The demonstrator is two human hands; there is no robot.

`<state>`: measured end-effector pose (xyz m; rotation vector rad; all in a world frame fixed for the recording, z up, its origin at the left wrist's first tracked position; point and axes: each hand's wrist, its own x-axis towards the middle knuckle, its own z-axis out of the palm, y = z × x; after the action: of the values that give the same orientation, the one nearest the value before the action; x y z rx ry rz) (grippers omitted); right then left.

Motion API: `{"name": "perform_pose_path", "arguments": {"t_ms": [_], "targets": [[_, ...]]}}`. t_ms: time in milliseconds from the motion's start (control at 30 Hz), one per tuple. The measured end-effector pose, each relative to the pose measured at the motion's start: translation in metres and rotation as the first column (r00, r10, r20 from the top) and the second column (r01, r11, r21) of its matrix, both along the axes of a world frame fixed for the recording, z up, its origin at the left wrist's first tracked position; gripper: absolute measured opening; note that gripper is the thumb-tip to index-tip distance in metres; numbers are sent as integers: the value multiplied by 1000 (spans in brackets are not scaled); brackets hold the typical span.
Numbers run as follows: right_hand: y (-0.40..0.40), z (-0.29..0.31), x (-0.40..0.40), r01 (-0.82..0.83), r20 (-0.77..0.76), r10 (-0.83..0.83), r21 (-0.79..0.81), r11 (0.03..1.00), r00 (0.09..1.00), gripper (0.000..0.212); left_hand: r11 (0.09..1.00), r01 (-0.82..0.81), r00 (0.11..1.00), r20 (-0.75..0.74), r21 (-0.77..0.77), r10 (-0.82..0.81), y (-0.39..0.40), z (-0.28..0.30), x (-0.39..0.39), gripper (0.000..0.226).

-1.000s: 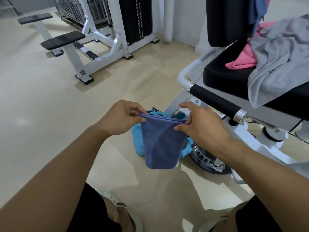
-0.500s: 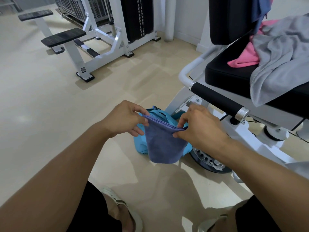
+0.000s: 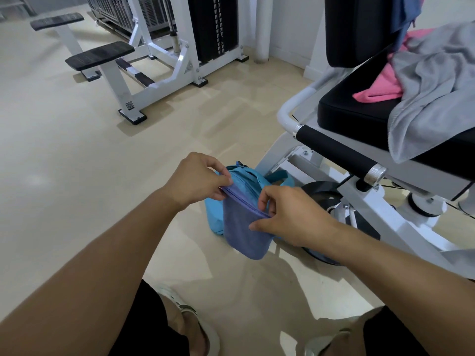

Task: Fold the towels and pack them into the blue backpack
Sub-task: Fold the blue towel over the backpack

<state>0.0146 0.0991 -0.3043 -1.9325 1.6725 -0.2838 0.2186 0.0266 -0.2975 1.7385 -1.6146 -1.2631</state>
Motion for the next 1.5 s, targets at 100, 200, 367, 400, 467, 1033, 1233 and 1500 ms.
{"name": "perform_pose_path", "arguments": {"t_ms": [100, 200, 367, 400, 467, 1033, 1233, 1500], "targets": [[11, -8, 10, -78, 17, 78, -19, 997, 997, 26, 999, 18, 999, 31, -31, -17, 1, -2, -1, 18], [22, -8, 16, -269, 30, 267, 109, 957, 963, 24, 991, 99, 988, 131, -92, -87, 5, -1, -3, 30], [9, -5, 4, -188, -204, 188, 19, 982, 961, 23, 932, 303, 907, 359, -199, -218, 10, 4, -6, 43], [3, -6, -1, -134, -210, 127, -20, 991, 969, 24, 918, 336, 889, 394, -211, -235, 11, 5, -6, 45], [-7, -7, -8, -43, -146, 37, -36, 998, 989, 35, 897, 375, 865, 436, -234, -248, 12, 8, -8, 50], [-26, -47, -6, -44, 80, 43, 5, 999, 996, 37, 865, 383, 913, 273, -325, -302, 22, 9, -16, 51], [-27, -55, -4, -80, 13, 80, 31, 996, 997, 25, 912, 160, 978, 186, -377, -94, 12, 10, -9, 34], [-32, -60, -11, -18, 55, 13, 89, 996, 998, 17, 898, -159, 969, 110, -411, 222, -10, 15, 18, 22]]}}
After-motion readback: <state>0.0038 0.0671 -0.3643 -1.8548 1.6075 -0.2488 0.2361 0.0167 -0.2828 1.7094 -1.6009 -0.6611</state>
